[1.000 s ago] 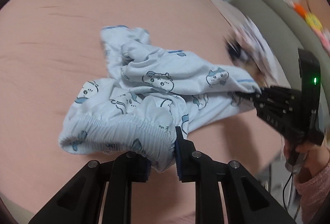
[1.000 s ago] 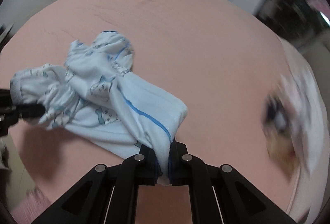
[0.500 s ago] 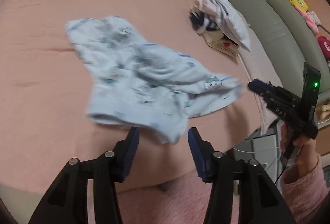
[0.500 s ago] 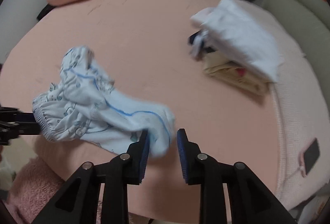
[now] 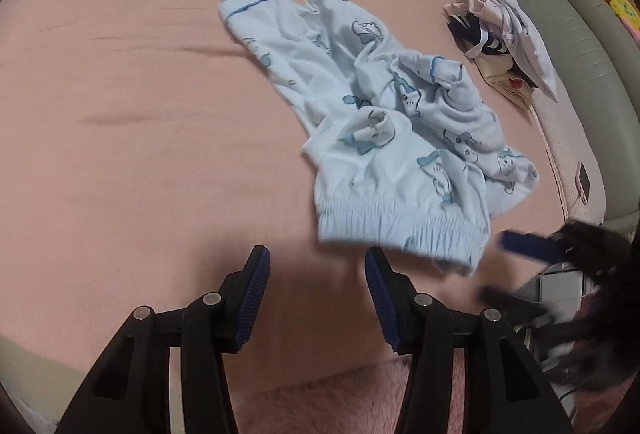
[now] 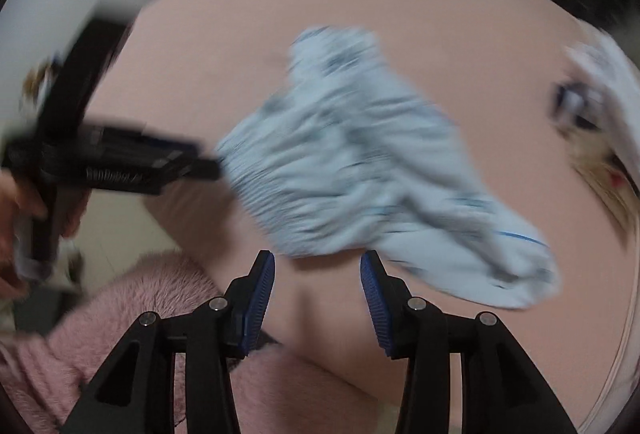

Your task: Fold clothes

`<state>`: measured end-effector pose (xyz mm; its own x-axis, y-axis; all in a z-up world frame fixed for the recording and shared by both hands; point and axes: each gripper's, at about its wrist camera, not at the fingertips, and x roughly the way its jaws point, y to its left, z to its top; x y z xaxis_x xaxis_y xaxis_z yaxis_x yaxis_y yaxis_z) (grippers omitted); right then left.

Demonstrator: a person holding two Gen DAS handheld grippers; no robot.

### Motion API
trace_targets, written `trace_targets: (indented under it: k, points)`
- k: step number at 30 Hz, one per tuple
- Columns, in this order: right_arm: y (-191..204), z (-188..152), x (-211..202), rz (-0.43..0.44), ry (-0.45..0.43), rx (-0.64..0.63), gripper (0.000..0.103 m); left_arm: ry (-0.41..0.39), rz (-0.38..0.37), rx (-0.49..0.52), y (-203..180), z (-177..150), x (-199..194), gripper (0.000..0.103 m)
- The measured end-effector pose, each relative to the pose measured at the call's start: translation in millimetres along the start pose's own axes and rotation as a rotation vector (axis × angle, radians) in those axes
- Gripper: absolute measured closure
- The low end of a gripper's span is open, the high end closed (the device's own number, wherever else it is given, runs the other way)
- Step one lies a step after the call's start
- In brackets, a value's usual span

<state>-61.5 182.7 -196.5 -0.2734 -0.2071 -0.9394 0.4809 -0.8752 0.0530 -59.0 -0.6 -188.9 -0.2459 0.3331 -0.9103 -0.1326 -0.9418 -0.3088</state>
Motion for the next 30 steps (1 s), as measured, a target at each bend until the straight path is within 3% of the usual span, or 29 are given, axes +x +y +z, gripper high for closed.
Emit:
trace_targets:
  k: [2,4,7,10,11,15,16,17,19,22,24,26,30]
  points:
    - [1.8,8.1,21.0,-0.066,0.012,0.013,0.059,-0.045,0.016,-0.038,2.0,14.0,2.3,0.057]
    - [-9.9,16.8,31.9,-0.099,0.01,0.084,0.06,-0.11,-0.015,-0.083,2.3,29.3,-2.8,0.057]
    - [-31.4,26.9,19.5,-0.123,-0.073,0.2,0.06,-0.215,-0.04,-0.072,1.3,43.0,-17.4,0.057]
    - [-43.9,32.4,0.2,-0.18,-0.163,0.238,0.067,-0.183,-0.096,-0.002,-14.7,53.4,-6.2,0.057]
    - [-48.4,33.6,-1.8,-0.173,-0.169,0.253,0.078,-0.175,-0.099,0.031,-19.8,53.5,-2.3,0.057]
    - [-56.1,30.7,0.7,-0.074,-0.13,0.295,0.083,-0.116,-0.024,0.141,-40.3,59.3,22.6,0.06]
    - [-55.4,28.6,-0.2,-0.061,-0.126,0.299,0.082,-0.089,-0.006,0.16,-45.4,62.4,30.6,0.083]
    - [-54.6,26.6,-1.1,-0.049,-0.121,0.303,0.082,-0.08,0.008,0.169,-50.0,65.8,33.8,0.091]
    - [-53.1,22.5,-2.8,-0.024,-0.111,0.311,0.082,-0.121,0.012,0.167,-56.4,71.5,24.5,0.094]
    - [-50.9,16.3,-5.4,0.014,-0.096,0.323,0.08,-0.229,-0.052,0.156,-62.1,77.2,-16.9,0.094]
    - [-48.9,12.0,-11.1,0.095,-0.095,0.324,0.068,-0.292,-0.057,0.169,-70.4,78.2,-43.7,0.094]
    - [-44.9,10.2,-11.7,0.176,-0.064,0.299,0.067,-0.347,-0.038,0.183,-61.9,67.5,-77.0,0.094]
    - [-20.6,14.5,-1.3,0.193,-0.048,0.277,0.067,-0.4,-0.038,0.101,-42.0,61.7,-107.9,0.094]
